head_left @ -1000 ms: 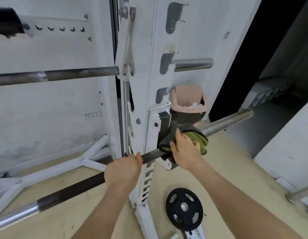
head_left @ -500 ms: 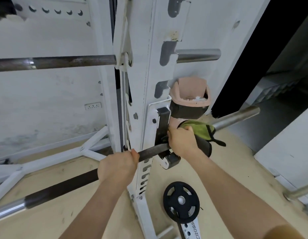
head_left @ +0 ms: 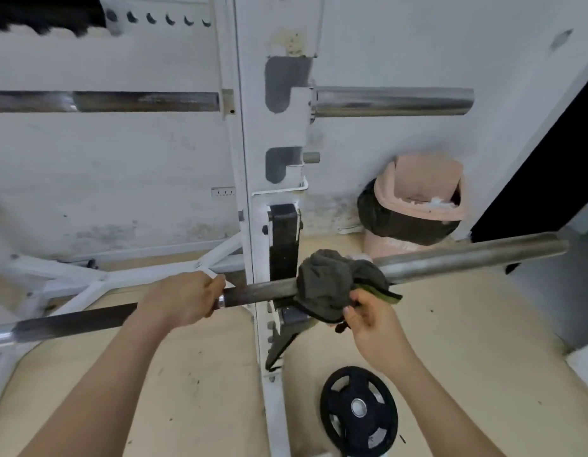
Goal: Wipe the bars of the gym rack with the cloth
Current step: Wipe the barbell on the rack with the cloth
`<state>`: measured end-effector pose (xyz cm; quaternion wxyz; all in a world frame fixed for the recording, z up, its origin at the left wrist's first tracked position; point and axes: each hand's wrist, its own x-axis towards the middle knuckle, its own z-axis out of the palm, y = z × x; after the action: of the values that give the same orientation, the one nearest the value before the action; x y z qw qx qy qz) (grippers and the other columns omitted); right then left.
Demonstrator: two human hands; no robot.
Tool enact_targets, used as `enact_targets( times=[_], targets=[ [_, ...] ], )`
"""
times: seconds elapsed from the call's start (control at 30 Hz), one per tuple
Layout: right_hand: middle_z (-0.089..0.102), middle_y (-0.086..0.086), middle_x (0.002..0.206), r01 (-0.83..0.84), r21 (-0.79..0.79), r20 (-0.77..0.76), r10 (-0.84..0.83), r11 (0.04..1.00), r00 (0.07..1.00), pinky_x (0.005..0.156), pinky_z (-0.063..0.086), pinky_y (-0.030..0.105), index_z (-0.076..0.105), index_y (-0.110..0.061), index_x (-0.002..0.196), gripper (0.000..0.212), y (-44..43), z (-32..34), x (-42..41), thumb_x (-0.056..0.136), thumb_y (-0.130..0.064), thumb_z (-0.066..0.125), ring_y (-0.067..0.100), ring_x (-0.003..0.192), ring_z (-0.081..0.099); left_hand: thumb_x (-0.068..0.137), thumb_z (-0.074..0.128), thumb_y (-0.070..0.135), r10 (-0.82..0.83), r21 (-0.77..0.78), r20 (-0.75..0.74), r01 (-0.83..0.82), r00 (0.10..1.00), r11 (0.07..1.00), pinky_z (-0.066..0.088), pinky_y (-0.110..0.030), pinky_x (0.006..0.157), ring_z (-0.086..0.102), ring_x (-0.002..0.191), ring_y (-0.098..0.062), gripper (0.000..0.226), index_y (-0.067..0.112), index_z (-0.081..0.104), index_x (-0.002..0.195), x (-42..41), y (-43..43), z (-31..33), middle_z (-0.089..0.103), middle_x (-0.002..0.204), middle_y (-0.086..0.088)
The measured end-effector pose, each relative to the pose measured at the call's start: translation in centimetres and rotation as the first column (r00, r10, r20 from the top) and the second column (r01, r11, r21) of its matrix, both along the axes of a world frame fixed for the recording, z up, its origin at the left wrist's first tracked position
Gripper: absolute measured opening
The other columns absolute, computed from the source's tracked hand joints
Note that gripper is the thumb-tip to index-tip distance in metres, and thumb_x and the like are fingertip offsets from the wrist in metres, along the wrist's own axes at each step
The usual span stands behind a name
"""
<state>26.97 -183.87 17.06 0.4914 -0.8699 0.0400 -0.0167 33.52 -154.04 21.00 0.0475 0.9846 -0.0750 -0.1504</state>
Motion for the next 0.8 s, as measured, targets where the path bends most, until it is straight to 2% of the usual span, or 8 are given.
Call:
enact_targets(
  times=[0.13,0.23,0.37,0.47,0.57,0.6,0.7,0.8],
  targets=[
    [0.072,-0.004,0.090,-0.119,-0.038,-0.152,0.112,0.992,0.982,0.082,0.053,0.030,0.069,-0.016,0.098,0.016,-3.3,-3.4,0.2,0.093,-0.010,0.055,0.009,0.085,0.067,0.100,0.023,0.038,0.278,-0.054,0.255,-0.274,0.926,0.960,0.037,-0.035,0.068,0.052,0.076,-0.026,0.044,0.022,0.055,0.073,-2.7,-2.5,-0.2,0.058,0.076,0.001],
    [0.065,-0.017,0.062,-0.167,0.004,-0.292,0.161,0.986,0.943,0.064,0.046,0.019,0.063,-0.025,0.074,0.025,-5.1,-5.9,-3.0,0.093,-0.010,0.057,-0.003,0.062,0.059,0.094,0.043,0.021,0.360,-0.196,0.407,-0.305,0.839,0.932,0.042,-0.043,0.079,0.055,0.096,-0.030,0.020,0.023,0.063,0.093,-3.9,-4.4,-0.5,0.061,0.096,-0.001],
    [0.074,0.004,0.077,-0.101,0.272,-0.258,0.173,0.957,0.950,0.078,0.056,0.036,0.070,-0.008,0.088,0.020,-6.7,-3.0,-4.5,0.097,-0.018,0.056,0.018,0.074,0.072,0.075,0.066,0.004,0.289,-0.534,0.582,0.089,0.761,0.841,0.046,-0.029,0.076,0.055,0.087,-0.011,0.038,0.029,0.064,0.103,-9.8,-10.0,1.7,0.056,0.096,0.014],
    [0.059,0.005,0.056,-0.029,0.543,-0.123,0.114,0.839,0.986,0.062,0.051,0.026,0.072,-0.011,0.076,0.028,-6.1,2.3,-5.2,0.096,-0.017,0.054,0.015,0.054,0.056,0.074,0.070,0.045,0.047,-0.658,0.332,0.195,0.942,0.728,0.047,-0.018,0.077,0.056,0.090,0.001,0.044,0.048,0.054,0.115,-14.4,-15.5,1.8,0.058,0.100,0.026],
    [0.043,0.002,0.049,0.054,0.689,-0.074,-0.005,0.723,0.997,0.049,0.036,0.023,0.070,-0.017,0.068,0.037,-4.9,6.2,-5.8,0.096,-0.024,0.049,0.012,0.047,0.042,0.070,0.083,0.039,0.032,-0.907,-0.126,-0.129,0.991,0.401,0.052,-0.026,0.085,0.060,0.103,-0.004,0.071,0.058,0.042,0.125,-15.9,-18.5,0.2,0.062,0.112,0.015],
    [0.044,0.005,0.052,0.091,0.712,-0.085,-0.044,0.696,0.995,0.051,0.035,0.026,0.069,-0.015,0.069,0.036,-4.6,6.8,-6.0,0.097,-0.025,0.048,0.016,0.049,0.043,0.073,0.083,0.030,0.049,-0.936,-0.186,-0.192,0.981,0.294,0.054,-0.029,0.083,0.063,0.100,-0.011,0.065,0.054,0.049,0.122,-15.8,-18.5,-0.2,0.065,0.107,0.008],
    [0.067,0.020,0.083,0.172,0.802,-0.131,-0.112,0.572,0.985,0.070,0.053,0.034,0.067,0.001,0.096,0.032,-4.5,8.8,-6.9,0.098,-0.026,0.048,0.030,0.076,0.062,0.083,0.071,0.021,0.044,-0.965,-0.178,-0.183,0.983,0.190,0.054,-0.028,0.081,0.068,0.093,-0.017,0.028,0.030,0.068,0.109,-15.3,-17.1,0.2,0.073,0.097,0.000],
    [0.071,0.020,0.102,0.096,0.826,-0.070,-0.068,0.555,0.995,0.086,0.056,0.038,0.068,0.000,0.103,0.029,-4.8,10.5,-8.0,0.097,-0.020,0.048,0.028,0.092,0.068,0.087,0.056,0.031,-0.015,-0.965,-0.236,-0.233,0.972,0.117,0.053,-0.033,0.079,0.068,0.083,-0.013,0.027,0.013,0.073,0.097,-14.6,-15.1,0.6,0.074,0.088,-0.002]
  ],
)
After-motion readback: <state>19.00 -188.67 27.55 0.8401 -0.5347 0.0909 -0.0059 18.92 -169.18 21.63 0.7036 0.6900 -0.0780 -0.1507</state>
